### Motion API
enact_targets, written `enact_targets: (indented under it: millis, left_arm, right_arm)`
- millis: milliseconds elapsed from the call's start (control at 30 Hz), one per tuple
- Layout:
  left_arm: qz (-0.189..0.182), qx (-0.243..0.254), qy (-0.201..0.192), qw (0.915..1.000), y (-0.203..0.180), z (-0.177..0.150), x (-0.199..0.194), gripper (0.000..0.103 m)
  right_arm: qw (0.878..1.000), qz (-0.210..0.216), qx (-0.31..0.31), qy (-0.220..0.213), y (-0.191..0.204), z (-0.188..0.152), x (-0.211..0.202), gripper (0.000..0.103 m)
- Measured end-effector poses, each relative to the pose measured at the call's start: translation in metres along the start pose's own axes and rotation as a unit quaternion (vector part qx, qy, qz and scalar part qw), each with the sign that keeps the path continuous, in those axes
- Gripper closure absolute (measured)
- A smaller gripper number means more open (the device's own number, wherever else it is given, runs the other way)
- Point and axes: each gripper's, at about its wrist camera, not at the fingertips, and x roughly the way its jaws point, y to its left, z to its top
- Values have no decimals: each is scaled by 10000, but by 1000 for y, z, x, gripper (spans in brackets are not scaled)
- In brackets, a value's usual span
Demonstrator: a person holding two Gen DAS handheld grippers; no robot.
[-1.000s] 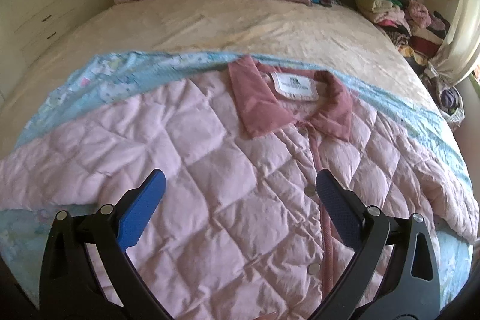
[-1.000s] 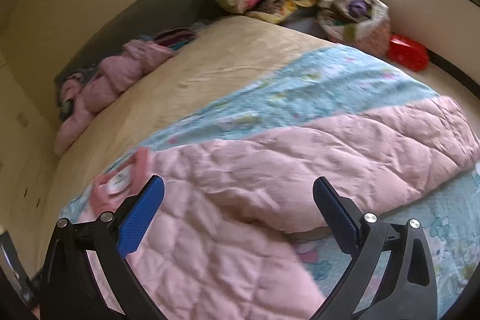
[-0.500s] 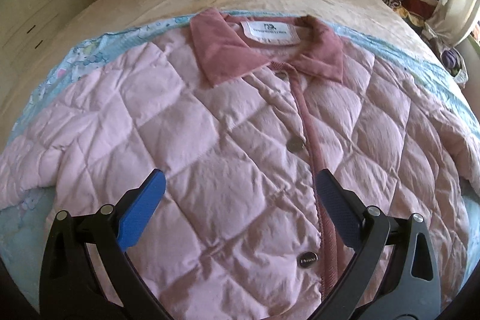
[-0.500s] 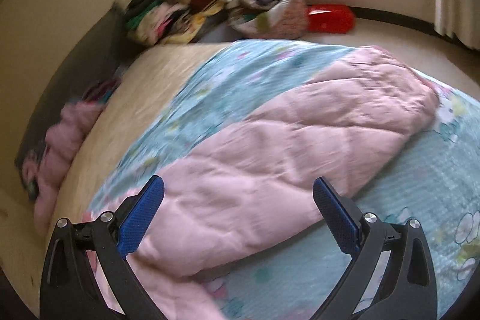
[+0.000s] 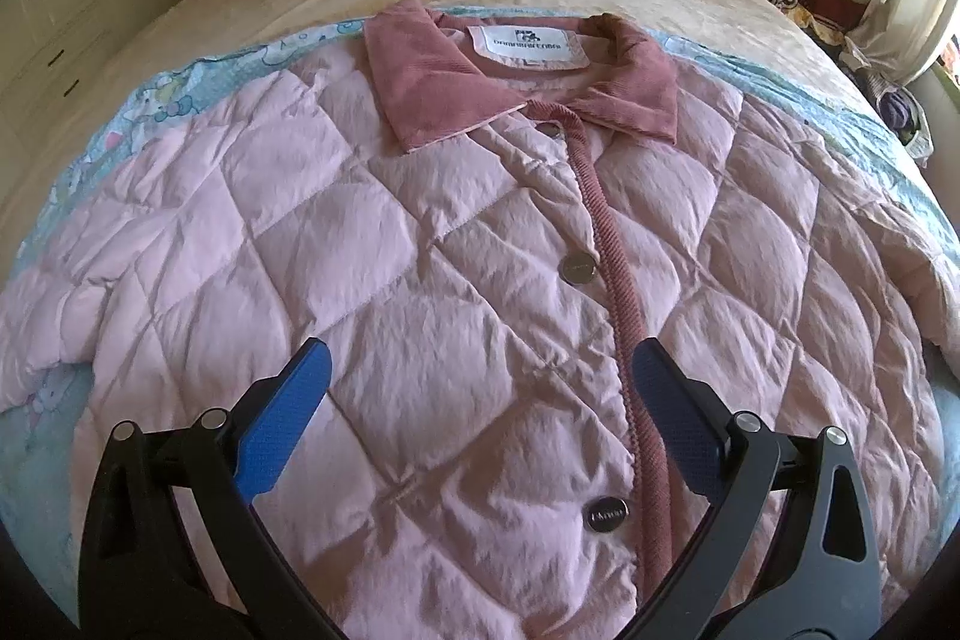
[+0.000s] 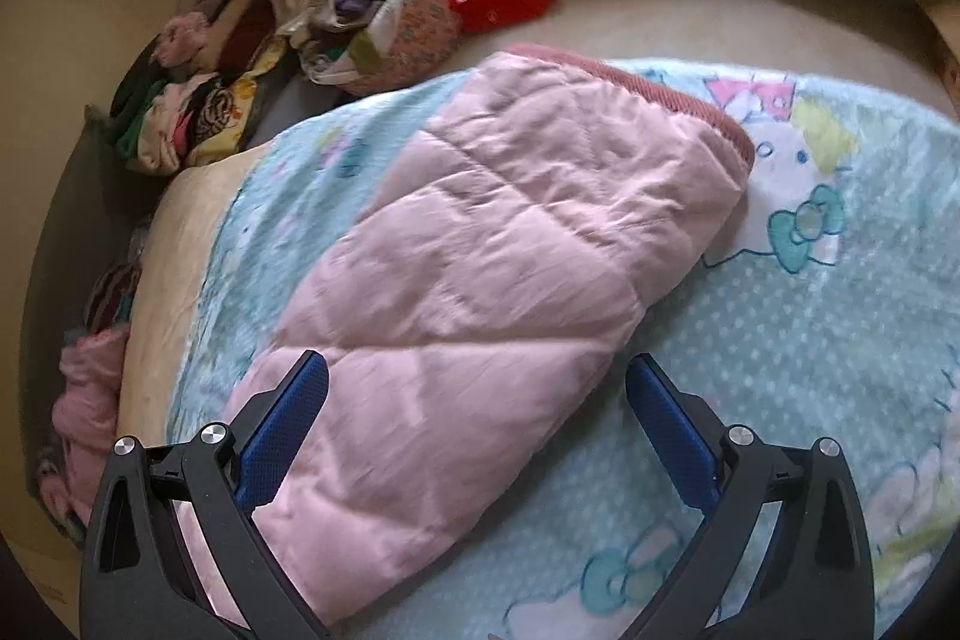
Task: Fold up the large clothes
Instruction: 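Close the right gripper on the sleeve cuff and lift it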
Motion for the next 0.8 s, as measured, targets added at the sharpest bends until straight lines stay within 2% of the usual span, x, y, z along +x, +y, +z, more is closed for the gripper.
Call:
enact_targets:
  millis: [100, 200, 267, 300, 333, 367, 467, 600, 800]
  left_arm:
    - [9, -12, -33, 10000, 2, 0, -6, 9]
    - [53, -57, -51, 10000, 7, 2, -14, 9]
    - [97, -110, -82, 9999, 13, 4, -20, 9]
    - [120, -128, -99, 9998, 14, 4, -22, 9]
    - [150, -154, -130, 9997, 17, 6, -25, 9]
    - [158, -179, -166, 9996, 19, 7, -29, 9]
    - [162, -249, -221, 9993, 26, 10, -38, 9]
    - [156, -341, -312, 9988, 36, 16, -51, 9]
    - [86, -475, -438, 9979, 50, 25, -66, 9]
  right_arm:
    - [9998, 109, 187, 46, -9, 8, 14, 5]
    - [9992, 189, 341, -25, -14, 16, 17, 20]
    - [9990, 244, 361, -42, -14, 21, 17, 54]
    - [9988, 367, 336, -41, -14, 25, 19, 61]
    - [9980, 547, 305, 11, -11, 28, 21, 73]
    - [9977, 635, 250, 29, -7, 29, 20, 77]
    - [9940, 1075, -33, -182, 17, 33, 3, 84]
    - [9838, 1692, -498, -319, 59, 29, -29, 86]
    - [9526, 2649, -1423, -455, 133, 14, -83, 88]
